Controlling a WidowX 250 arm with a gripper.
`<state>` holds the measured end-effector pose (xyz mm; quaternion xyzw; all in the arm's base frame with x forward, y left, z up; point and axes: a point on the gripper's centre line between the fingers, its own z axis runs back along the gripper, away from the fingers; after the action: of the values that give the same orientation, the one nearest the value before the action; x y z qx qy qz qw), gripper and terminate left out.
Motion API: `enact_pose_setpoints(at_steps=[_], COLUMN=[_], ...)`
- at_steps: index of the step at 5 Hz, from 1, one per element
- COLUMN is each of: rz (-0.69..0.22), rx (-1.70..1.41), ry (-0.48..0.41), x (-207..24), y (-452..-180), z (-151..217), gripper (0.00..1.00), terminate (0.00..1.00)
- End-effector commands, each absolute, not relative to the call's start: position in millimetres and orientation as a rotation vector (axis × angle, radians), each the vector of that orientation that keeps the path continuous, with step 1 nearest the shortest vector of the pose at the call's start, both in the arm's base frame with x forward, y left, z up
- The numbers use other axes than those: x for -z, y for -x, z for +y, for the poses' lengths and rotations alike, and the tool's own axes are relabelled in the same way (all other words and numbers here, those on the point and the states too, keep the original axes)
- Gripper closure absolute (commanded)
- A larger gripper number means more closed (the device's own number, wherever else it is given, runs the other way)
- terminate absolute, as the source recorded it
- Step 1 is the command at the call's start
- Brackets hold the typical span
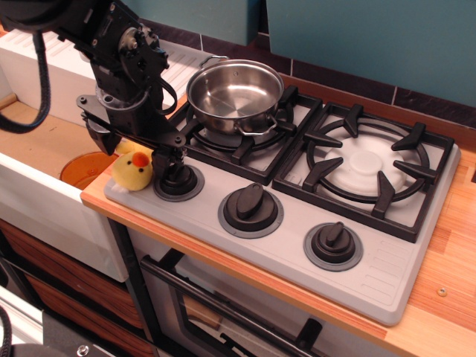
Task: Put pan on stove and put stuffedduck in pan
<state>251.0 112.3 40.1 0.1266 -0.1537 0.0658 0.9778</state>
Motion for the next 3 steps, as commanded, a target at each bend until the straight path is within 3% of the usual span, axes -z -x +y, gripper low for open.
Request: enact_pose_setpoints(at_steps=[1, 3], rz=[-0.347, -0.302], rx=[-0.124, -0.106], ry=[-0.256, -0.266], x=[-49.2, -46.5], y=[-259.9, -259.0], z=[110.5, 110.1], gripper=[1.00, 1.00], terminate=[0.00, 0.00])
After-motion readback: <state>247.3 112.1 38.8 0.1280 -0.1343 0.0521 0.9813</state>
